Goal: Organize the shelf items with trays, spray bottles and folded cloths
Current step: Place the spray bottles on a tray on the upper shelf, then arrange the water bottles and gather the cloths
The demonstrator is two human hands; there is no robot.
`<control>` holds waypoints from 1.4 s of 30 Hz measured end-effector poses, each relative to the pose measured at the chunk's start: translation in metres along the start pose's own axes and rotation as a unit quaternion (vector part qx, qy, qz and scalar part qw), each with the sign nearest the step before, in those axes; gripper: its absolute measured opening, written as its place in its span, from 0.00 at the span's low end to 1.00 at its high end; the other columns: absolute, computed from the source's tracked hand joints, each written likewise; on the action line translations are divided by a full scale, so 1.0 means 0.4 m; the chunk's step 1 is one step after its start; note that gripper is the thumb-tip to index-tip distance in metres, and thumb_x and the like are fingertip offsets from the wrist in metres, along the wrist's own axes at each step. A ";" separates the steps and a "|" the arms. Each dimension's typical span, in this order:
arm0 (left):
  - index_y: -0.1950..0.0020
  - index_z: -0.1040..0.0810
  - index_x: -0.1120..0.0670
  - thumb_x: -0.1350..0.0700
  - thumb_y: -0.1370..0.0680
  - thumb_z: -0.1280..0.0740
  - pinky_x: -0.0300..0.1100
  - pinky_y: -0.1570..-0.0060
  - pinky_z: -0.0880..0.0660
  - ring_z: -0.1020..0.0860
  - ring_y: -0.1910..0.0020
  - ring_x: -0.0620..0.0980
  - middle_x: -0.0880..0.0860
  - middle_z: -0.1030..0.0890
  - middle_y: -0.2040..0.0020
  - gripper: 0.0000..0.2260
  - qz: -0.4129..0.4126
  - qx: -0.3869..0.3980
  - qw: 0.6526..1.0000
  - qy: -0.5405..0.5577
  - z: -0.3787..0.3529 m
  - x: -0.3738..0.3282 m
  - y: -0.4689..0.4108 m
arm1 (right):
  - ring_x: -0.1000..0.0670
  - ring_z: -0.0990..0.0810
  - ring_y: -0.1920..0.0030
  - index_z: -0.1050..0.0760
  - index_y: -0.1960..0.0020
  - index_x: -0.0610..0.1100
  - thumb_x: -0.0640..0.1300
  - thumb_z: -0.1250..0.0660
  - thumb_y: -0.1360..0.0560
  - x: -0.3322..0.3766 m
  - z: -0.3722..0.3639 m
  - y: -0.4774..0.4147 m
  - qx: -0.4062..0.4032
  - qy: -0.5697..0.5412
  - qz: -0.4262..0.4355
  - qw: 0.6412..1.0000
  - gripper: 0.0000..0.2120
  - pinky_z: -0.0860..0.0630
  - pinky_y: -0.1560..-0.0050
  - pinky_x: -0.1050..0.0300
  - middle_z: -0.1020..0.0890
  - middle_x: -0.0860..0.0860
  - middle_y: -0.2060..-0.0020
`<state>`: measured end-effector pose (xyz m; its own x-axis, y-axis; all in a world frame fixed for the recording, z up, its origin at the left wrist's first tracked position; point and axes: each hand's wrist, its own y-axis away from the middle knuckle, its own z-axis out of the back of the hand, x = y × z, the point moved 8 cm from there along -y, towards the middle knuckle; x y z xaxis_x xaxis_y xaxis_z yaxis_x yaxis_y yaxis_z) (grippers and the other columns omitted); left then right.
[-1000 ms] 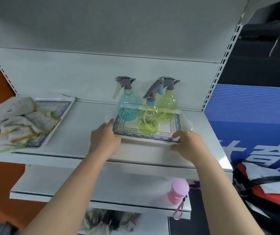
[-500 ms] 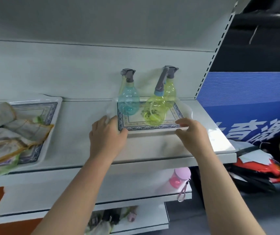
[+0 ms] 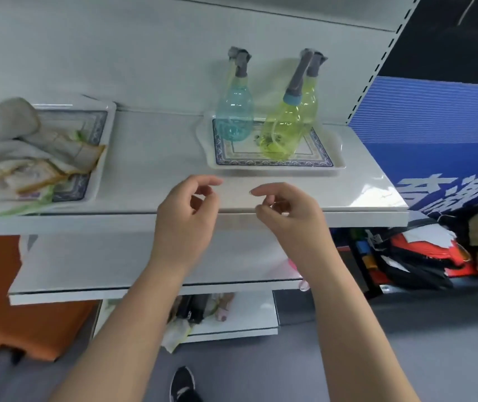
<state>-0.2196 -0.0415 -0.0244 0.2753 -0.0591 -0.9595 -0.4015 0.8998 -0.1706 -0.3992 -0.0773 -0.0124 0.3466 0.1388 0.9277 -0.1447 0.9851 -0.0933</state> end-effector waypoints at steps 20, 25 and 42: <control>0.43 0.19 0.43 0.57 0.21 0.38 0.40 0.66 0.30 0.27 0.69 0.46 0.47 0.22 0.57 0.13 0.234 -0.007 0.971 -0.049 0.231 0.451 0.370 | 0.57 0.28 0.63 0.21 0.49 0.53 0.36 0.37 0.25 -0.252 -0.349 0.283 0.194 0.179 -0.049 0.963 0.13 0.32 0.64 0.73 0.25 0.53 0.56; 0.38 0.22 0.44 0.56 0.21 0.38 0.40 0.62 0.31 0.24 0.61 0.45 0.44 0.21 0.53 0.13 0.269 0.077 0.954 -0.107 0.295 0.589 0.383 | 0.50 0.23 0.63 0.20 0.49 0.51 0.36 0.39 0.25 -0.345 -0.471 0.321 0.210 0.199 -0.108 0.951 0.14 0.34 0.70 0.71 0.23 0.50 0.55; 0.32 0.28 0.43 0.58 0.22 0.37 0.47 0.56 0.25 0.22 0.60 0.51 0.49 0.22 0.59 0.20 0.352 0.057 0.930 -0.087 0.197 1.303 0.506 | 0.49 0.23 0.53 0.20 0.45 0.49 0.44 0.36 0.25 -0.990 -0.797 0.357 0.305 0.242 -0.196 0.900 0.10 0.25 0.50 0.56 0.20 0.52 0.53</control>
<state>-0.0886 0.1437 -0.5415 0.1207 0.6240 -0.7720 -0.4428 0.7299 0.5207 -0.2616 0.0409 -0.5085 0.8236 -0.0339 0.5662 -0.3542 0.7489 0.5601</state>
